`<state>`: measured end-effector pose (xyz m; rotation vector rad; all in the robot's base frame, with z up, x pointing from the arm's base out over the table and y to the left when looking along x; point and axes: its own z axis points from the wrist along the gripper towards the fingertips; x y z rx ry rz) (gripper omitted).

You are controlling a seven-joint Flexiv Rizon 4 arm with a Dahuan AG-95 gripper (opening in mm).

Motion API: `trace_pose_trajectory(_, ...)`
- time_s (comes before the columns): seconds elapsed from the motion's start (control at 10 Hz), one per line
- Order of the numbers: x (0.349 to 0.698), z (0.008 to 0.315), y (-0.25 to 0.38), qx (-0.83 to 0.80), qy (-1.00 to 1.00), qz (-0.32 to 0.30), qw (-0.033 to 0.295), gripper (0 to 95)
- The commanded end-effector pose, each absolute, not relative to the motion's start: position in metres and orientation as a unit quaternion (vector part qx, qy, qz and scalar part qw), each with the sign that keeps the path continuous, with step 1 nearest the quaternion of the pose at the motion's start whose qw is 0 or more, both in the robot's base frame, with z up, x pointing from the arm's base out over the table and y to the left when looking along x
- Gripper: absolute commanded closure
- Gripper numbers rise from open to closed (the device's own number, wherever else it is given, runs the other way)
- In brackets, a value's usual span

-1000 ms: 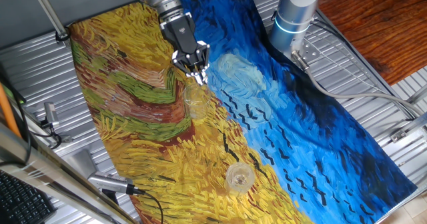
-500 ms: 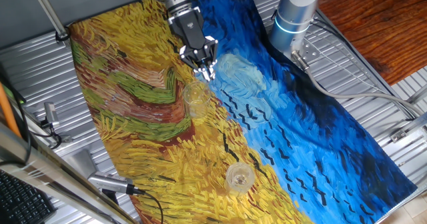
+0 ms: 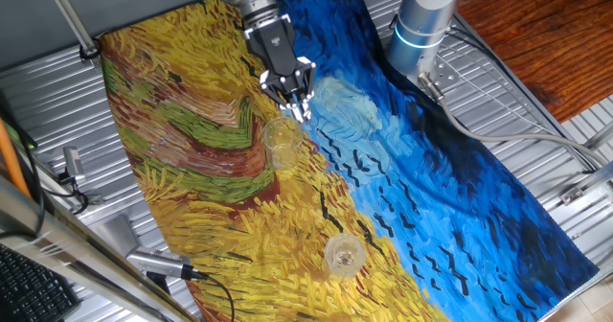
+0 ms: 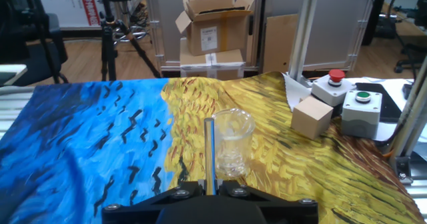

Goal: Stir the beaker with a glass rod

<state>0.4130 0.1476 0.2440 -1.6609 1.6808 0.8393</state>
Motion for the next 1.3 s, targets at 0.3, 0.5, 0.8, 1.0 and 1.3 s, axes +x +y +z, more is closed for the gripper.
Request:
trace_pose_trajectory(0.3, 0.420, 0.243, 0.156, -0.623, 0.643, 0.317, 0.314, 95.0)
trace_pose_trajectory(0.5, 0.431, 0.245, 0.159, -0.622, 0.643, 0.317, 0.314, 95.0)
trace_pose_trajectory(0.8, 0.448, 0.242, 0.160, -0.621, 0.642, 0.320, 0.316, 95.0)
trace_pose_trajectory(1.0, 0.455, 0.239, 0.153, -0.628, 0.635, 0.319, 0.317, 95.0)
trace_pose_trajectory(1.3, 0.453, 0.239, 0.140, -0.635, 0.628, 0.320, 0.315, 95.0)
